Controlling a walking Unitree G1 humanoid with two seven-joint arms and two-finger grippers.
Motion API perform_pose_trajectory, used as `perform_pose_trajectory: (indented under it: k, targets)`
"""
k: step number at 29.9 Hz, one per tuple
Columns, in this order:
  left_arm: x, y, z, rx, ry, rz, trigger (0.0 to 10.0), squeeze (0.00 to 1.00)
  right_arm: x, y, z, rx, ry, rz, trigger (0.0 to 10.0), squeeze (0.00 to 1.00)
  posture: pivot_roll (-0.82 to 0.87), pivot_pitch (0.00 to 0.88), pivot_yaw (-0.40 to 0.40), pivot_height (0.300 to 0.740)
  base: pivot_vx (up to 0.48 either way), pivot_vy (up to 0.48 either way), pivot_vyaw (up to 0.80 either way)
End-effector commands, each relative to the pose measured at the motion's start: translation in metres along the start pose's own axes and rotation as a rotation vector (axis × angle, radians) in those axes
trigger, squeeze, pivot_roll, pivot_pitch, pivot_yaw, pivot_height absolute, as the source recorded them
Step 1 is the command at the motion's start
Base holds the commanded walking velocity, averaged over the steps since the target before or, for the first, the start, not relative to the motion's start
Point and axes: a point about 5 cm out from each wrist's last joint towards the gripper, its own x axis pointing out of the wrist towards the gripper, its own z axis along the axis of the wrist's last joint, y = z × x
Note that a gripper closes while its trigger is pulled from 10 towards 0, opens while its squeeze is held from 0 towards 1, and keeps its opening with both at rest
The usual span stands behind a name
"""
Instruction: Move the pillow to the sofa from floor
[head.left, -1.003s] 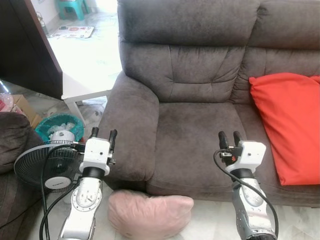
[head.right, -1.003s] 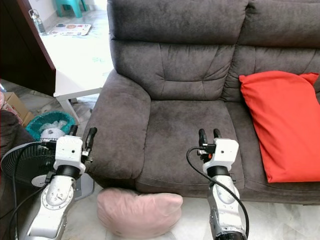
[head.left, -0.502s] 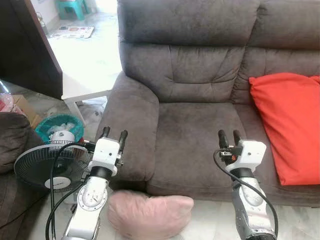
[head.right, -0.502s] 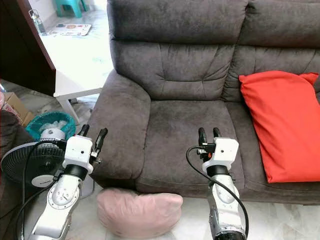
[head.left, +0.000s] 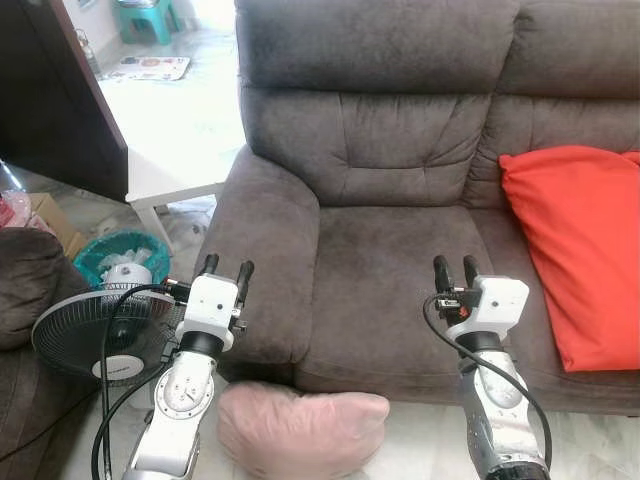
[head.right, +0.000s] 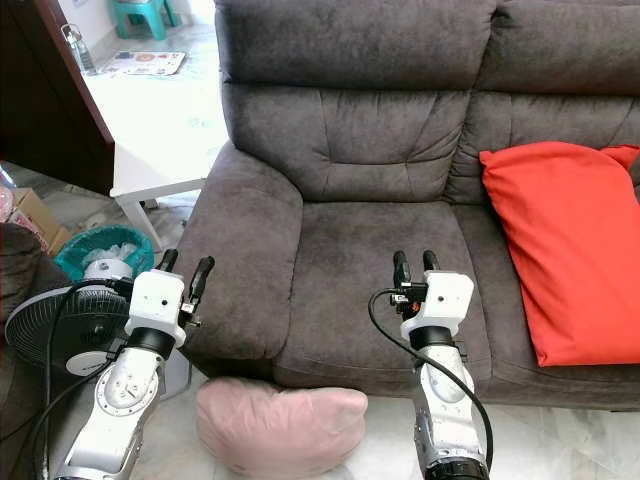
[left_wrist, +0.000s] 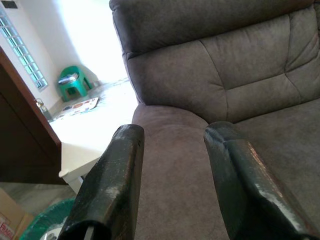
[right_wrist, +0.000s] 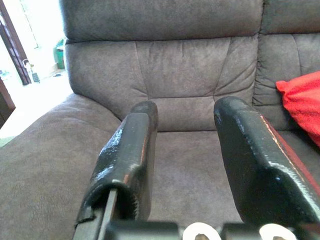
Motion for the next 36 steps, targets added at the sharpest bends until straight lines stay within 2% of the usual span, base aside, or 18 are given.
perform_pose_trajectory:
  k: [1, 17, 36]
  targets:
    - [0.002, 0.0026, 0.0022, -0.008, -0.011, 0.016, 10.0, 0.0, 0.0001, -0.0005, 0.0001, -0.005, 0.002, 0.0, 10.0, 0.0, 0.13, 0.059, -0.005, 0.74, 0.0, 0.0, 0.0]
    - [0.0015, 0.0037, 0.0013, -0.015, -0.003, 0.033, 10.0, 0.0, 0.0012, -0.003, -0.0026, -0.018, 0.043, -0.005, 10.0, 0.0, 0.13, 0.075, -0.011, 0.74, 0.0, 0.0, 0.0]
    - [0.0028, 0.0053, 0.0002, -0.014, 0.002, 0.046, 10.0, 0.0, 0.0011, -0.0003, -0.0043, -0.018, 0.062, 0.013, 10.0, 0.0, 0.13, 0.084, -0.018, 0.66, 0.0, 0.0, 0.0]
